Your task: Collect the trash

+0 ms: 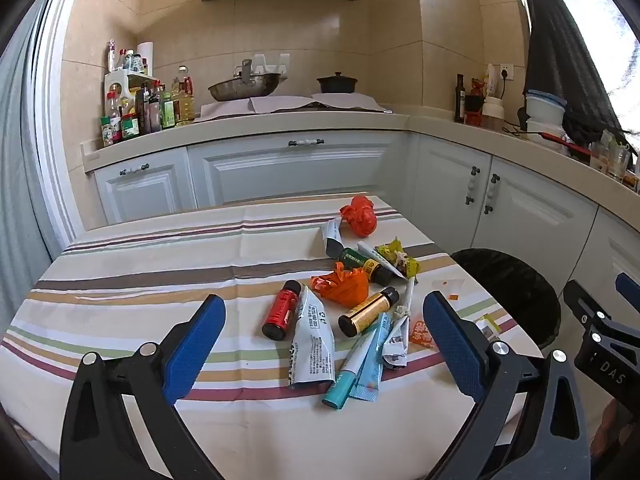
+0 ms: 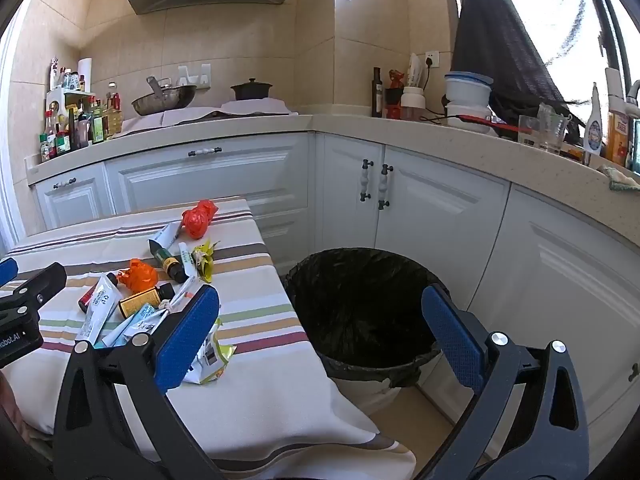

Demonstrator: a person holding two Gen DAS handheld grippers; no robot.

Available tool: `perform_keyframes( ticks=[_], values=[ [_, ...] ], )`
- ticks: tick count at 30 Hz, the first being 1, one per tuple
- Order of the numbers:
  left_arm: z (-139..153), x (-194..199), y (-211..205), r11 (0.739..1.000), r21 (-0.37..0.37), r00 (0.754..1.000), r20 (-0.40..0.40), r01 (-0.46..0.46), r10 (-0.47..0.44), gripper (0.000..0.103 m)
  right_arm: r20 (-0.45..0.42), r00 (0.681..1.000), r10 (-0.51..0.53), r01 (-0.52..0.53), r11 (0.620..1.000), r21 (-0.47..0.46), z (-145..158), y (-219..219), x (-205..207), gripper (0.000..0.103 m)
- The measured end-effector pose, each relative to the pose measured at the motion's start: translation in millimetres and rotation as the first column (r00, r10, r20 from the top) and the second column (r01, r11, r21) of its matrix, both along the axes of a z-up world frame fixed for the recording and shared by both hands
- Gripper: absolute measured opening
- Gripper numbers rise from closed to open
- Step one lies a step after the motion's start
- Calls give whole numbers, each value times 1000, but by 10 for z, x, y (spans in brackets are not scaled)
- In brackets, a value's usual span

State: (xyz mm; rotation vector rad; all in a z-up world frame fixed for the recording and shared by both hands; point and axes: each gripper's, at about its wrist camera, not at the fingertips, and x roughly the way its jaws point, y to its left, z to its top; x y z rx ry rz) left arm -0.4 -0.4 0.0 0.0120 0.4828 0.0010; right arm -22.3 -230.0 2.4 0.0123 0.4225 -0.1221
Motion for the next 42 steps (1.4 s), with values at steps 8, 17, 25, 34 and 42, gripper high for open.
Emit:
perform_keyframes(
  ticks=[8,17,25,34,42],
  values=[
    [16,-25,37,1000,-1,1000,-1,0,0,96,9,1000,-5,5,1000,1,7,-8,-11,99],
    [57,-15,17,1000,3,1000,-11,-9,9,96,5,1000,-4,4,1000,2,-2,-3,-12,99],
    [46,-12,22,1000,-3,1000,-14,-11,11,96,5,1000,-3,3,1000,5,4,-8,-9,99],
    [20,0,17,1000,2,1000,-21,-15,15,96,4,1000,-3,3,1000,4,3,-17,-9,99],
    [-2,-2,35,1000,1,1000,-24,-17,17,96,4,1000,-3,3,1000,5,3,-17,-10,99]
  ],
)
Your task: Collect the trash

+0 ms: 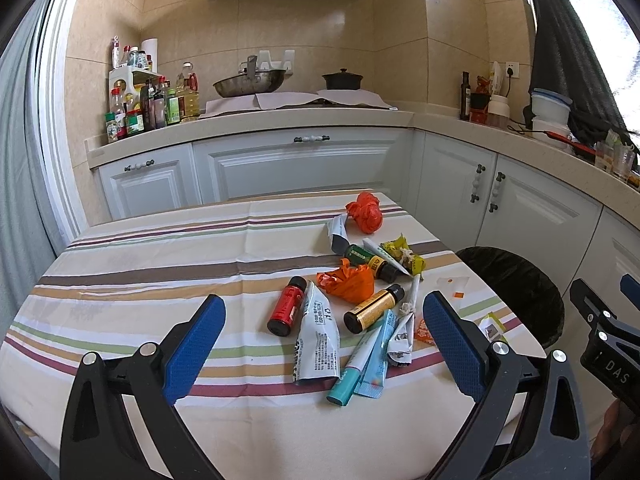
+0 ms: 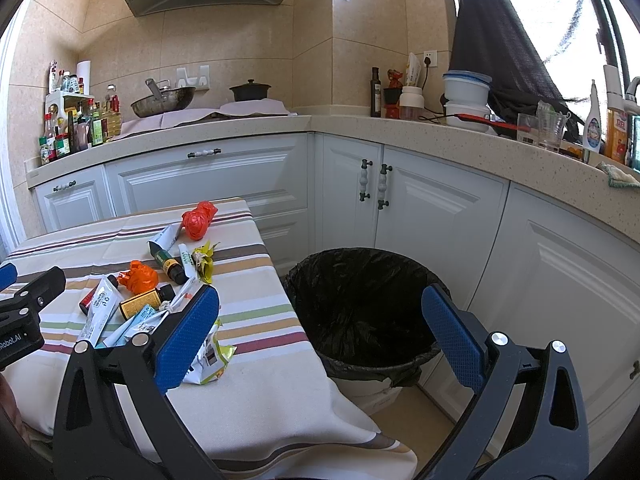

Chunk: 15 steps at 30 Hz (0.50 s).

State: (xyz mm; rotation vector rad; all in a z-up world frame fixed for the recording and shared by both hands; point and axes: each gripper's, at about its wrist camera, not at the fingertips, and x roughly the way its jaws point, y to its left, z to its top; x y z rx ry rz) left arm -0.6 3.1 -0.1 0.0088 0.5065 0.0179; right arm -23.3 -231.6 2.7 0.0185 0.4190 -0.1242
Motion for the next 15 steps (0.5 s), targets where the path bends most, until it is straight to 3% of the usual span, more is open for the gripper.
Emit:
perform_keyframes(
  ticks=[15],
  values=[
    [-7,0,4,1000,0,1000,-1,0,0,96,-1,1000,0,0,1000,0,1,-10,2,99]
  ],
)
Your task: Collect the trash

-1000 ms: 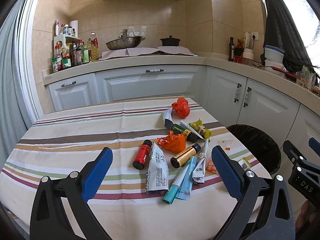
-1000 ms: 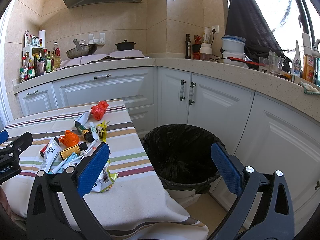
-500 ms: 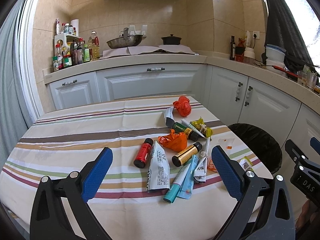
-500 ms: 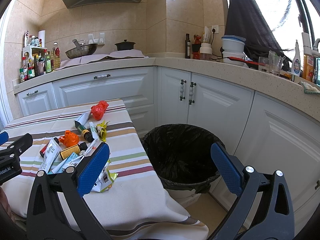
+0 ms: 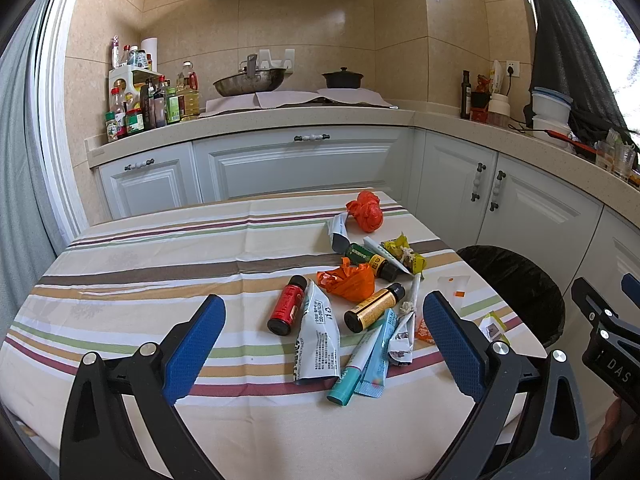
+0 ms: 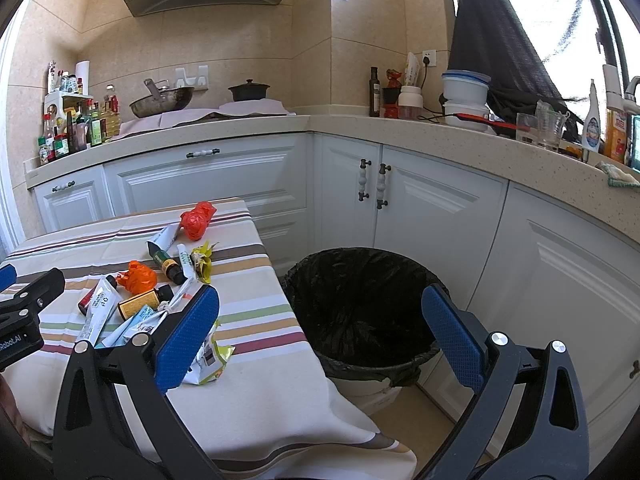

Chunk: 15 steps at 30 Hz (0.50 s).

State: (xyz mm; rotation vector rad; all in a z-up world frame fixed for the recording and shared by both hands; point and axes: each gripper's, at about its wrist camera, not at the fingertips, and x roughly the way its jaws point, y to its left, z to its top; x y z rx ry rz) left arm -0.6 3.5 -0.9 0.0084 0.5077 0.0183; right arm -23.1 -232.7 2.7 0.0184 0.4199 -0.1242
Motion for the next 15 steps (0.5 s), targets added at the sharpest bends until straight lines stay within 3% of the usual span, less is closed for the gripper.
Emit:
perform_keyframes(
  ticks=[15],
  values=[
    [3,2,4,1000,1,1000,0,2,-2,96,0,1000,-1,1,1000,0,11,-13,-7,99]
  ],
)
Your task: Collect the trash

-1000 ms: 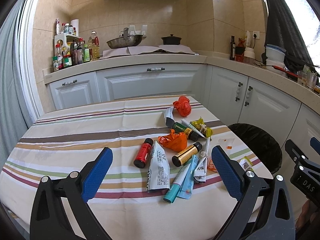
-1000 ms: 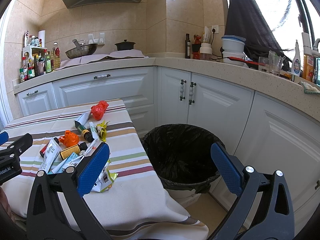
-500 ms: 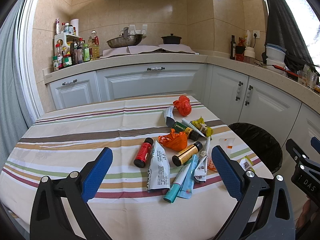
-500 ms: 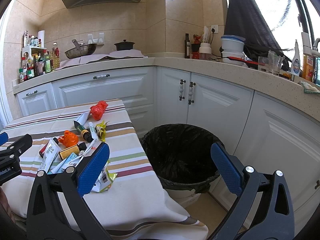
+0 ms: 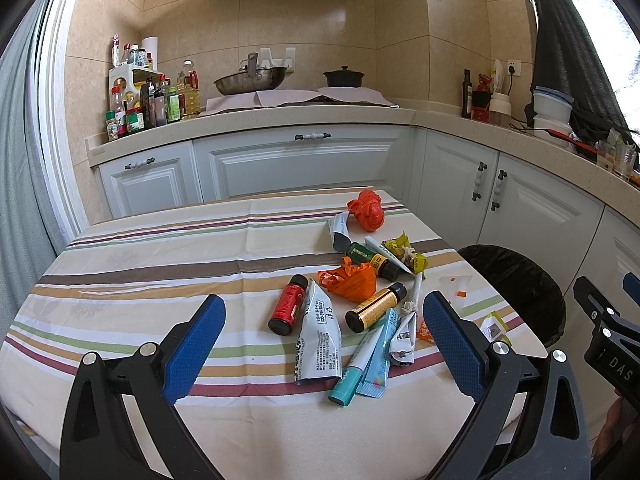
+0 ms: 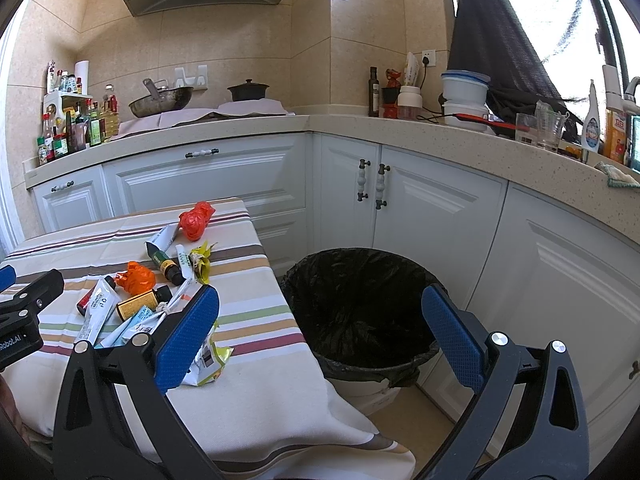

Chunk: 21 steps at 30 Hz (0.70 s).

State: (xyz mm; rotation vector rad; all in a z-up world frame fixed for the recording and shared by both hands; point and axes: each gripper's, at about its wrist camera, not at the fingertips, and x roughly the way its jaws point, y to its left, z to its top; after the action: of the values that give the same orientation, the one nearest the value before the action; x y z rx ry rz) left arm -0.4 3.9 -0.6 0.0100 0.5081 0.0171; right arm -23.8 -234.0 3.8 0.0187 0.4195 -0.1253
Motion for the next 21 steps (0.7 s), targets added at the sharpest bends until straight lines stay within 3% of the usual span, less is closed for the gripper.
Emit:
perform_keyframes(
  ticks=[21],
  values=[
    [-71,16,22,1000,-1,1000,-10,1,-1,96,-7,1000,-1,1,1000,4,-51,-26,25,99]
  ],
)
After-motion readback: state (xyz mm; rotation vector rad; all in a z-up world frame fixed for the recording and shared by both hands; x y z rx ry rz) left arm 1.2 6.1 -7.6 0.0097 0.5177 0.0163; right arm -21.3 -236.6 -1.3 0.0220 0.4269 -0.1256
